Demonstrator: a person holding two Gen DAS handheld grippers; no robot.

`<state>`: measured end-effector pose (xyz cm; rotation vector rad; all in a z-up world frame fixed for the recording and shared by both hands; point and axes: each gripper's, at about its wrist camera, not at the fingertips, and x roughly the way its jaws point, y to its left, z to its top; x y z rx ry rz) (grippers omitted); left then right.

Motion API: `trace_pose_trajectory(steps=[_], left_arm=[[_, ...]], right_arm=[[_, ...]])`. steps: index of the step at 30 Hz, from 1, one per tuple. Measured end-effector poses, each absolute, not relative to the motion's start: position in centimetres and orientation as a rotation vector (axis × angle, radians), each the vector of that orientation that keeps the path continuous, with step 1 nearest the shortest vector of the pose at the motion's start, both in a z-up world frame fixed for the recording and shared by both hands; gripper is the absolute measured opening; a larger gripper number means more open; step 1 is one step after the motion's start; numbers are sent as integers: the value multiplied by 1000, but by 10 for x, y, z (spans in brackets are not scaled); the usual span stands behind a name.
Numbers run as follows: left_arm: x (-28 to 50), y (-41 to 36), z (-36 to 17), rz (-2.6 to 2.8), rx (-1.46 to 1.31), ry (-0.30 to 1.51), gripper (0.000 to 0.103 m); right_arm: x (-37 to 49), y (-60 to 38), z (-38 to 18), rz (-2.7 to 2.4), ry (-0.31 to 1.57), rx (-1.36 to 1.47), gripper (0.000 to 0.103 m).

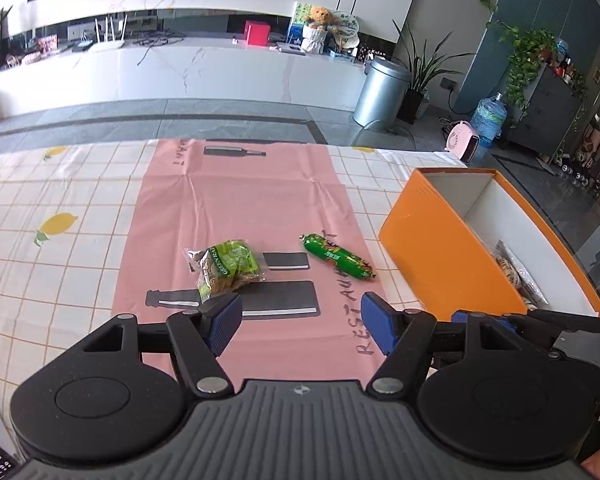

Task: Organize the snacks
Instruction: 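Withdraw both grippers from the box back over the remaining snacks, then close the left gripper on the green pastry bag while the right gripper grasps the green sausage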

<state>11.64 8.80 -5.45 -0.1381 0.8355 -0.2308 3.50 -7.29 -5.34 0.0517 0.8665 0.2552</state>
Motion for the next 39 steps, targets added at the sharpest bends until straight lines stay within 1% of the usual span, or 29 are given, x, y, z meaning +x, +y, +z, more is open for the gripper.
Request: trace_pose_trajectory(steps=[15, 17, 19, 25, 28, 29, 30, 31, 33, 36, 39], left_arm=[[157, 128, -93, -191, -168, 894, 80], [160, 134, -97, -180, -181, 901, 80], [161, 141, -101, -166, -192, 908, 80], [163, 157, -116, -155, -243, 938, 80], [163, 161, -119, -157, -269, 943, 76], [162, 161, -119, -160, -279, 946, 74], [162, 161, -120, -168, -289, 951, 70], [162, 161, -120, -176, -297, 952, 65], [162, 161, -122, -178, -304, 949, 65], [163, 160, -124, -173, -291, 953, 64], [167, 158, -123, -174, -287, 936, 64]], right_arm=[[116, -22, -100, 306, 903, -97, 60], [123, -16, -106, 320, 902, -110, 61], [129, -10, -110, 337, 898, -128, 64], [142, 6, -124, 371, 905, -181, 64], [144, 8, -127, 391, 918, -172, 63], [144, 9, -128, 395, 922, -169, 63], [144, 9, -128, 397, 925, -164, 61], [144, 9, -129, 402, 929, -158, 55], [144, 10, -131, 414, 945, -147, 48], [144, 12, -131, 421, 943, -155, 45], [145, 14, -128, 436, 934, -152, 44]])
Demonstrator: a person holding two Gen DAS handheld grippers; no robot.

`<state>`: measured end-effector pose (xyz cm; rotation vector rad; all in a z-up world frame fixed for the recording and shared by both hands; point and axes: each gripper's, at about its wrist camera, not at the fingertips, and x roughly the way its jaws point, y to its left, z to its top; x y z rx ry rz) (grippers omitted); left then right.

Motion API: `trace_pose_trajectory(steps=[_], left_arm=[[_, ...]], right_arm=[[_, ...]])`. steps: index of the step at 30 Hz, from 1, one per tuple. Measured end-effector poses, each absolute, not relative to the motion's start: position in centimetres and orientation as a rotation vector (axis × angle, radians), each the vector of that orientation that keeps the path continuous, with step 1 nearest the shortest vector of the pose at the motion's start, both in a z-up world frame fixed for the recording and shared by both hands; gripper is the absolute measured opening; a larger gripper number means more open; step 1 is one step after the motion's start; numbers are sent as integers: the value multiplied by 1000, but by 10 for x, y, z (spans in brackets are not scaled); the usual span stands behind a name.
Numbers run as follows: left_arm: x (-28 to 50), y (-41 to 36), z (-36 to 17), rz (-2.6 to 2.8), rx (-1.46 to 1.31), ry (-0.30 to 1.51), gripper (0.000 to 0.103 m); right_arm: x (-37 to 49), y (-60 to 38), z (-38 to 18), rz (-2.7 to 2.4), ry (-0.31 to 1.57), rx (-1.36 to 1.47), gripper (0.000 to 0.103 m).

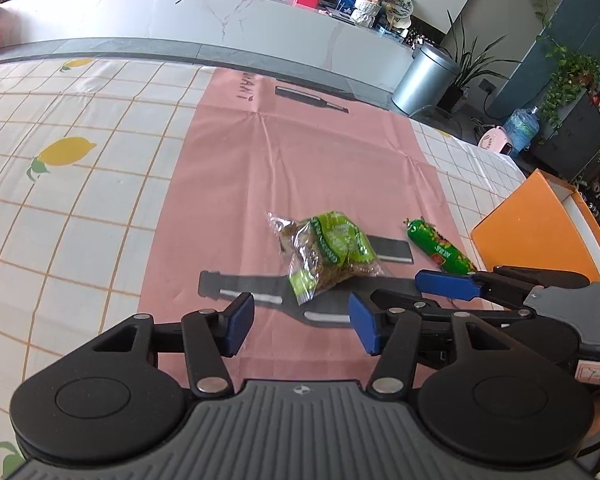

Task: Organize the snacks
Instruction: 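Close the left gripper on the green pastry bag while the right gripper grasps the green sausage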

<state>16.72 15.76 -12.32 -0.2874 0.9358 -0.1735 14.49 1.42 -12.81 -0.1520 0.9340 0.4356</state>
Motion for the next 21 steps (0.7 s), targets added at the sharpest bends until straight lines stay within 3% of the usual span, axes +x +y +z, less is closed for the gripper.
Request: trace_pose_trajectory(steps=[5, 21], left_arm=[[178, 154, -116, -195, -289, 884, 75], [205, 136, -143, -176, -219, 864, 78]], right_arm=[[145, 15, -117, 431, 894, -187, 44], [177, -14, -129, 300, 866, -314, 45]])
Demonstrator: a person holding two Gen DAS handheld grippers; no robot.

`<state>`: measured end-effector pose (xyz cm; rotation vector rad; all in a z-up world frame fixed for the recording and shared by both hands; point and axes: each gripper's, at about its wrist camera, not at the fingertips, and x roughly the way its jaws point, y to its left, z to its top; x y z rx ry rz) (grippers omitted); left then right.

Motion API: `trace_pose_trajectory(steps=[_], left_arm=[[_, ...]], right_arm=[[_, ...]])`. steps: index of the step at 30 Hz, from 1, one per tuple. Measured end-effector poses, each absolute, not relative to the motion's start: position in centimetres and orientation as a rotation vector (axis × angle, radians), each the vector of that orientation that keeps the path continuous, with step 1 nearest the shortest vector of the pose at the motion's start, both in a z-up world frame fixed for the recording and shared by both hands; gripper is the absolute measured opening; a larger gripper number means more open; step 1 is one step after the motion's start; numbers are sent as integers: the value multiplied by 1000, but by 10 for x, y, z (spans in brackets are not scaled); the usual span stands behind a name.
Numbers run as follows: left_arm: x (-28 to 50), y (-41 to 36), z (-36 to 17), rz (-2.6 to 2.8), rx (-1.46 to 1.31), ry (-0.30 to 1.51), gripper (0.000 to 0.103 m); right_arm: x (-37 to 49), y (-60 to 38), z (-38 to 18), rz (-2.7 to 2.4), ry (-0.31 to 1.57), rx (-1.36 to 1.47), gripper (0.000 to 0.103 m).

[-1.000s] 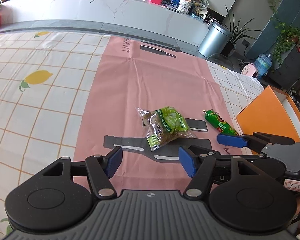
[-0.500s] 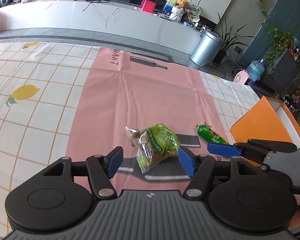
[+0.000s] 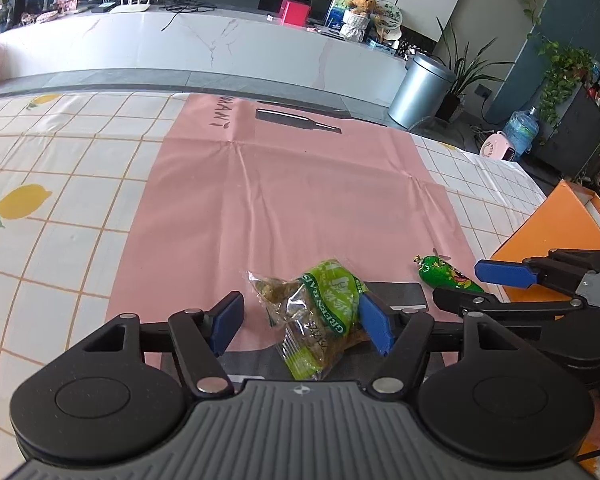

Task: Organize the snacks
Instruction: 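Close the left gripper on the green pastry bag while the right gripper grasps the green sausage, then carry the pastry bag and green sausage with both grippers over the orange box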

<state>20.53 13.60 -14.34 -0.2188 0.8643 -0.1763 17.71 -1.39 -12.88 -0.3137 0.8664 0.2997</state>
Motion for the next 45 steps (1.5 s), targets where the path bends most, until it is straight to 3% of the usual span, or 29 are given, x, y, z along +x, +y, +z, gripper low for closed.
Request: trace_pose_trajectory(steps=[6, 9, 11, 14, 35, 45], left_arm=[[204, 130, -144, -189, -185, 849, 74], [203, 125, -144, -203, -166, 846, 64], [202, 123, -144, -222, -171, 847, 52], [201, 121, -144, -224, -179, 853, 48], [154, 111, -125, -164, -288, 904, 40], [116, 100, -84, -170, -377, 867, 39]], right_arm=[[183, -22, -135, 309, 894, -257, 41], [183, -20, -135, 322, 903, -234, 31], [180, -19, -135, 331, 910, -213, 24], [175, -14, -135, 342, 919, -188, 20], [99, -16, -125, 270, 983, -85, 19], [40, -51, -79, 249, 899, -52, 19]])
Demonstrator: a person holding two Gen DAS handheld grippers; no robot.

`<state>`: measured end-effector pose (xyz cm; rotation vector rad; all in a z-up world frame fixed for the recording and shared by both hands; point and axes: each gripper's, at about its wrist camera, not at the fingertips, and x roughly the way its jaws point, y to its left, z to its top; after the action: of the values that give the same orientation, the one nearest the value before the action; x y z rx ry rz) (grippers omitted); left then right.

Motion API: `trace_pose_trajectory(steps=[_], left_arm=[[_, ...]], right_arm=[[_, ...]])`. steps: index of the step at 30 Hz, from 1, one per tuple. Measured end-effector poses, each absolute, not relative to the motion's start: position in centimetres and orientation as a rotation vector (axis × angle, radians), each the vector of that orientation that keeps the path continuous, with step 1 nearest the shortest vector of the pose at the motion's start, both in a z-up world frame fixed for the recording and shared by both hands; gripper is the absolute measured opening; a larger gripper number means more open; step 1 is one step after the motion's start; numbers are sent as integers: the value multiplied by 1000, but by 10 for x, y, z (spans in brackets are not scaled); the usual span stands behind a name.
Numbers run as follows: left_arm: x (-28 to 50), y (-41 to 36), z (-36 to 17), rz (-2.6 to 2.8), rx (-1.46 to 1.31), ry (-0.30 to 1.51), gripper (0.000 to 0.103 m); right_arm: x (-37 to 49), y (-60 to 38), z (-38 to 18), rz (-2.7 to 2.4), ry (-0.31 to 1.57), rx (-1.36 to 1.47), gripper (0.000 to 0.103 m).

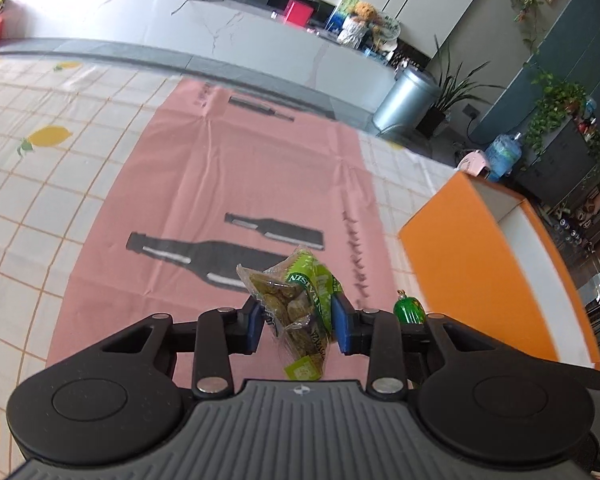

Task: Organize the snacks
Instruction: 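Carry the pastry bag and green sausage with both grippers over the orange box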

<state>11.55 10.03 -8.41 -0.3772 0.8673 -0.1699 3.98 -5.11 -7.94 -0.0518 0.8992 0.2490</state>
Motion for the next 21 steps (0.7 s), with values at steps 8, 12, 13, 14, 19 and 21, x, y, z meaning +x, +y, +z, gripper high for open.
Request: trace_pose_trajectory(steps=[8, 12, 13, 14, 19, 21], left_arm=[[99, 59, -37, -235, -332, 790, 39], [98, 32, -24, -298, -312, 781, 39], [99, 25, -22, -315, -305, 778, 39], [99, 18, -19, -330, -297, 773, 39], [108, -17, -8, -405, -241, 767, 39], [114, -29, -6, -431, -210, 772, 39]], right_arm=[[9, -104, -23, 247, 794, 42, 19], [2, -138, -1, 230, 756, 66, 19], [1, -148, 2, 224, 752, 76, 19], [0, -159, 6, 218, 750, 88, 19], [4, -211, 17, 171, 771, 139, 19], [6, -231, 18, 156, 791, 160, 19]])
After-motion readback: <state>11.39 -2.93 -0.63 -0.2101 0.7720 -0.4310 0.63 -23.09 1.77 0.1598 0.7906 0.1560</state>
